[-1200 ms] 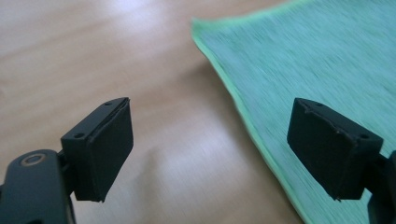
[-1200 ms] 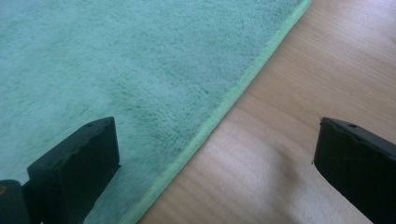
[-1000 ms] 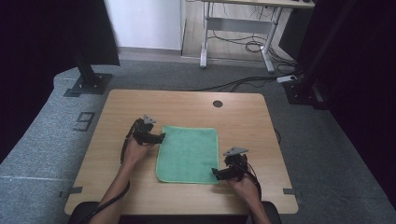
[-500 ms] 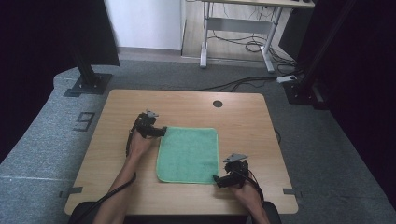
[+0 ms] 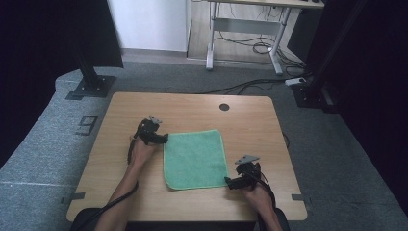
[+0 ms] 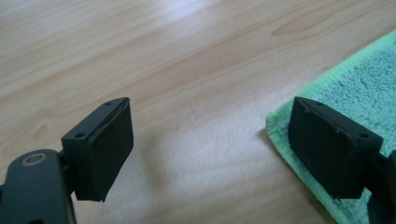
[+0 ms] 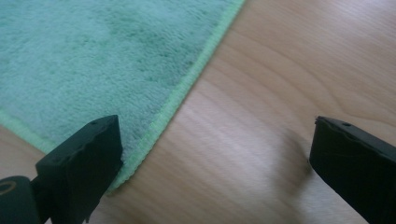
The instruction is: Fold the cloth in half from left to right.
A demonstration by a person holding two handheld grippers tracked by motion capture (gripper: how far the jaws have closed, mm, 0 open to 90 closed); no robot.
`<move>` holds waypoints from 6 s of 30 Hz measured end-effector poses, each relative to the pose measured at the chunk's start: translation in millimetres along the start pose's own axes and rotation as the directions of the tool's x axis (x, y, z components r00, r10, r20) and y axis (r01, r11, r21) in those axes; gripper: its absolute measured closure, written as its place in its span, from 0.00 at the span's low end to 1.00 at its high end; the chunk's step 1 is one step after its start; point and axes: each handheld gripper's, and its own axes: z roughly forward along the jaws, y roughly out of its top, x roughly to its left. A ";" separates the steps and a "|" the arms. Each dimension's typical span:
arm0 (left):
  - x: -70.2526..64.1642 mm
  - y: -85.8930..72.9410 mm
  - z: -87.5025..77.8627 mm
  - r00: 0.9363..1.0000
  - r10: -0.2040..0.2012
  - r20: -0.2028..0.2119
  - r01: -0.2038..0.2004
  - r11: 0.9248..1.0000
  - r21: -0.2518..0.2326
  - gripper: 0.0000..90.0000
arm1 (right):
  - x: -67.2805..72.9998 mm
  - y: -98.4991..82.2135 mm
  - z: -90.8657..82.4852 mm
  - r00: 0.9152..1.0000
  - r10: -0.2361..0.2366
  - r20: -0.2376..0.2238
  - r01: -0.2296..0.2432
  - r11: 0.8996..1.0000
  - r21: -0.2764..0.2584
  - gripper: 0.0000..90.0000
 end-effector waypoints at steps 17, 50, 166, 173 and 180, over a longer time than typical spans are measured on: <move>-6.1 -28.9 -28.4 1.000 0.024 0.020 -0.025 1.000 0.009 0.16 | -46.1 9.8 11.2 0.999 0.038 0.025 -0.038 0.999 -0.013 0.03; 6.2 -35.8 -22.2 0.992 -0.063 0.112 0.066 0.998 -0.023 0.14 | 27.8 29.8 0.8 0.957 -0.108 -0.267 0.084 0.991 -0.100 0.15; -77.1 89.4 -8.3 0.943 0.099 0.317 -0.051 0.987 -0.155 0.97 | 32.4 30.0 -43.3 0.942 -0.156 -0.296 0.110 0.980 -0.164 0.97; -86.3 93.5 3.3 0.944 0.116 0.310 -0.075 0.987 -0.142 0.97 | 22.6 26.0 -42.8 0.953 -0.133 -0.272 0.093 0.983 -0.155 0.97; -96.9 92.7 18.8 0.945 0.126 0.302 -0.090 0.988 -0.129 0.97 | 18.1 19.9 -30.1 0.962 -0.125 -0.242 0.104 0.990 -0.100 0.97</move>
